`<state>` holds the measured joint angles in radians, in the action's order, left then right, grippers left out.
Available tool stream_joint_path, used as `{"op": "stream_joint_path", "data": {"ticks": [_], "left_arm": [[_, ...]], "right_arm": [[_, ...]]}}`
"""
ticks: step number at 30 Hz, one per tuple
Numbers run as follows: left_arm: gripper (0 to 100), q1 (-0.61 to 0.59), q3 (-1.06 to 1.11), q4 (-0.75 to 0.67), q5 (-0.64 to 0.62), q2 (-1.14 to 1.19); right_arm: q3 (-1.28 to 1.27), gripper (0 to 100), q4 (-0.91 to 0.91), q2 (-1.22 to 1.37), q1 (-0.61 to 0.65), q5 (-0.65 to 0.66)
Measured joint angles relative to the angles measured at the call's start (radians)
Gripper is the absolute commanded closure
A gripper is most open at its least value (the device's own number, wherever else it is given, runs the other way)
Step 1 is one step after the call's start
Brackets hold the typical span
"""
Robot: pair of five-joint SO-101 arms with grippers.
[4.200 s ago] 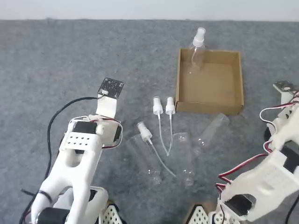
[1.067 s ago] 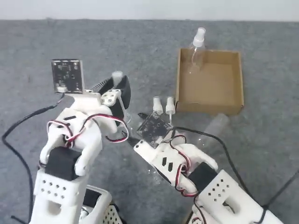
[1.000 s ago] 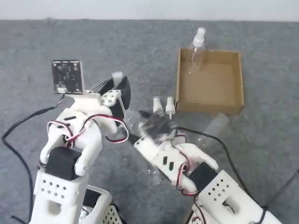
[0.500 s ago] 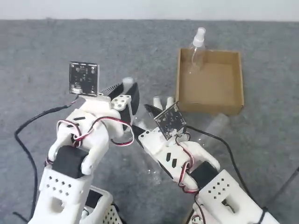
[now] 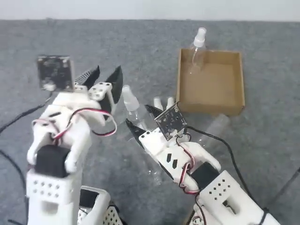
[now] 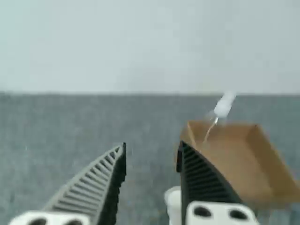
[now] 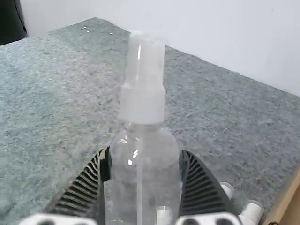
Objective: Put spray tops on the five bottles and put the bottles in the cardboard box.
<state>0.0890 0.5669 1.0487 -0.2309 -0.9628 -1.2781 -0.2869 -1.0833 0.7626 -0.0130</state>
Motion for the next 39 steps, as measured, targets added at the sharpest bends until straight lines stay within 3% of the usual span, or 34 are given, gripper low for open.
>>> {"op": "stream_joint_path", "data": {"ticks": [7,15,23,27,32,39], "left_arm": [[83,0.032,0.124,-0.009,0.012,0.057],[83,0.069,0.210,-0.011,0.046,-0.052],[83,-0.121,0.169,0.000,0.054,-0.215],[83,-0.160,0.264,0.000,0.054,-0.333],[82,-0.054,0.500,0.000,0.101,-0.480],[68,0.130,0.717,-0.028,0.160,-0.672]], "right_arm": [[-0.020,99.3,-0.003,0.003,-0.003,0.000],[-0.028,99.3,-0.005,0.005,-0.002,0.000],[-0.006,99.3,-0.040,0.000,-0.005,0.000],[0.086,99.3,-0.126,0.000,-0.031,0.000],[0.261,99.3,-0.138,0.094,-0.133,0.000],[0.591,99.3,-0.230,0.448,-0.181,-0.005]]}}
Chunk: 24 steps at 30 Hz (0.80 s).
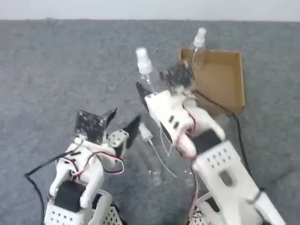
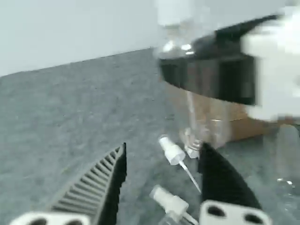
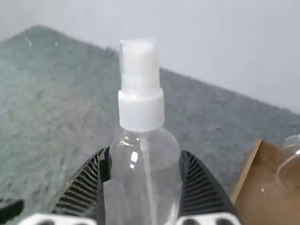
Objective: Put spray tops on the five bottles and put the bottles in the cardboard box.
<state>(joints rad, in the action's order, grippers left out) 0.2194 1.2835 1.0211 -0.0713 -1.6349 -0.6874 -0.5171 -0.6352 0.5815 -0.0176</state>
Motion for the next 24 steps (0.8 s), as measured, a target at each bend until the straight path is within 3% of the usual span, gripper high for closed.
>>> {"op": "stream_joint_path", "data": {"ticks": [9,24], "left_arm": [[68,0.021,0.094,-0.097,0.000,-0.035],[68,0.026,0.094,-0.103,0.008,-0.049]], "right_arm": [[0.304,99.3,-0.331,0.115,0.098,0.000],[0.315,99.3,-0.571,-0.103,0.092,0.000]]}}
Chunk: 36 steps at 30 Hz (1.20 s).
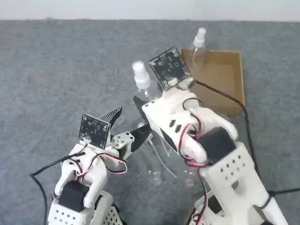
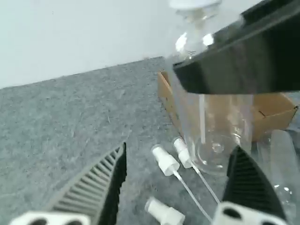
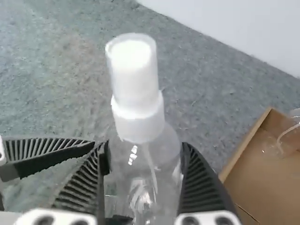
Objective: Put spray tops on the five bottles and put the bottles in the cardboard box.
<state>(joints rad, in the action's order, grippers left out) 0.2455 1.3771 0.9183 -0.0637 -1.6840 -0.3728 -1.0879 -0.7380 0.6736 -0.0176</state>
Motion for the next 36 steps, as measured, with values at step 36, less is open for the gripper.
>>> {"op": "stream_joint_path", "data": {"ticks": [36], "left_arm": [[99,-0.152,0.023,-0.038,0.000,0.012]], "right_arm": [[0.046,99.3,0.684,0.683,-0.684,0.150]]}}
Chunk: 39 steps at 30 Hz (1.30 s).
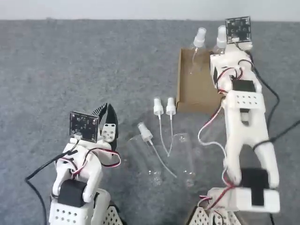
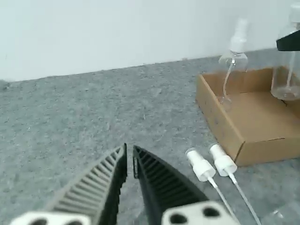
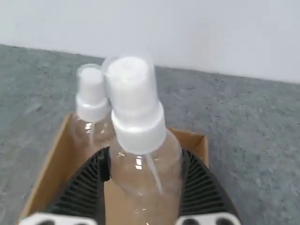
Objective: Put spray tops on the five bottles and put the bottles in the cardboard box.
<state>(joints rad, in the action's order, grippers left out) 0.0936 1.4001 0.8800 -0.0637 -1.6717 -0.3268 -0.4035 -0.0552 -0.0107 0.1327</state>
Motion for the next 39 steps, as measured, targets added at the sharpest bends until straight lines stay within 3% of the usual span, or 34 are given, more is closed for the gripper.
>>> {"op": "stream_joint_path", "data": {"ticks": [15,25,39], "left_arm": [[99,0.000,0.000,0.000,0.000,0.002],[99,0.000,0.000,0.000,0.000,0.002],[99,0.000,0.000,-0.003,0.000,0.002]], "right_arm": [[0.006,99.3,0.397,0.284,-0.044,-0.118],[0.141,99.2,0.405,0.465,-0.046,-0.160],[0.150,99.1,0.411,0.477,-0.048,-0.164]]}}
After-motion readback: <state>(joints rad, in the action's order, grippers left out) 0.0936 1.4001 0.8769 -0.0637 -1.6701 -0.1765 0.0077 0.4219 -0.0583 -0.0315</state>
